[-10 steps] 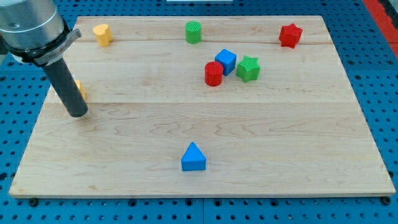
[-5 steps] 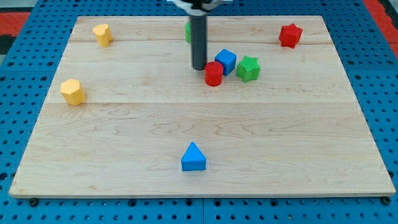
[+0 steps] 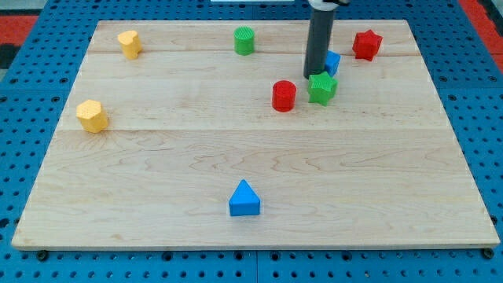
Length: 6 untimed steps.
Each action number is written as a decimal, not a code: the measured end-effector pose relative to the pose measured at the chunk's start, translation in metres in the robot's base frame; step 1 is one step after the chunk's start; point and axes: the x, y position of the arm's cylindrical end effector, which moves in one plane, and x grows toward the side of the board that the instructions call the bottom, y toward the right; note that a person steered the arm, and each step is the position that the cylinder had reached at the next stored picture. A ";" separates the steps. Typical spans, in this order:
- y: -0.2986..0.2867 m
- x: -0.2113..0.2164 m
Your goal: Move the blue cube to the top of the red circle
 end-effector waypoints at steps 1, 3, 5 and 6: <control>0.003 0.044; 0.070 0.048; 0.124 -0.032; 0.060 -0.030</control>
